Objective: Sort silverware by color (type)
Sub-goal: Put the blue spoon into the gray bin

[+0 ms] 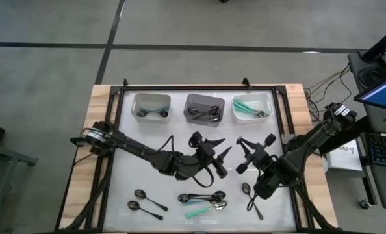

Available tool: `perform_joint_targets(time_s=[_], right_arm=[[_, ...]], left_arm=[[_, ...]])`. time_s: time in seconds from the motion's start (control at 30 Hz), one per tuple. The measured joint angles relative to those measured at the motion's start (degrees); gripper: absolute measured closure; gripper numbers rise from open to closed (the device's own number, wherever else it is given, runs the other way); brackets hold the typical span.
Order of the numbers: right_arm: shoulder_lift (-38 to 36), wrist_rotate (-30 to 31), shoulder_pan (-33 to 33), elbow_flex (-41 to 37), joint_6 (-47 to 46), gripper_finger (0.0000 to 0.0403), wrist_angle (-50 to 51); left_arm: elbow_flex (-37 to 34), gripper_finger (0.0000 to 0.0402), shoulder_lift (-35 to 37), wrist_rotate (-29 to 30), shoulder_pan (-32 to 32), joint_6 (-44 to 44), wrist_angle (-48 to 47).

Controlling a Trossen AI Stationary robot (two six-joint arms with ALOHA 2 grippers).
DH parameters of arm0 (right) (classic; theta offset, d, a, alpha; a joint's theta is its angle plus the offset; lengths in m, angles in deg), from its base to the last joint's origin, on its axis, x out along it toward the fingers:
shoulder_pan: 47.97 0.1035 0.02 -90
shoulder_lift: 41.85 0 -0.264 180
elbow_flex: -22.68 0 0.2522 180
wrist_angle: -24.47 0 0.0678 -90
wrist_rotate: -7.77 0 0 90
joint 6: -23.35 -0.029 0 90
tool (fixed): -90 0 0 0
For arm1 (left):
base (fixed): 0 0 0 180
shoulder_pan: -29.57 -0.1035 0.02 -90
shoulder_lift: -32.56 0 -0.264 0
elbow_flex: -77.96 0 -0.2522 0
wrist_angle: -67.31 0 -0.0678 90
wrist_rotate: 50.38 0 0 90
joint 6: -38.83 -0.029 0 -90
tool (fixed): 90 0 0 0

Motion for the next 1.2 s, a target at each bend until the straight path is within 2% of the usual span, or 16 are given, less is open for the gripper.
perform_joint_targets(time_s=[0.13,0.33,0.87,1.03,1.2], right_arm=[[0.00,-0.02,-0.30,0.00,3.16,0.0392,-2.89],[0.00,-0.18,-0.39,0.00,3.16,0.0391,-3.75],[0.02,-0.64,-0.39,0.00,3.34,0.0391,-7.84],[0.02,-2.01,-0.39,0.00,9.58,0.0391,-14.26],[0.02,-2.02,-0.39,0.00,16.24,0.0391,-19.41]], left_arm=[[0.04,0.0247,0.00,-0.01,-0.69,-0.96,2.14],[0.07,0.0247,0.00,-4.44,-1.43,-2.10,4.70],[0.09,0.0247,0.00,-8.53,-2.43,-2.10,7.00],[0.09,0.0247,0.00,-11.94,-2.70,-1.73,8.87],[0.09,0.0250,0.01,-12.26,-2.84,-2.87,9.73]])
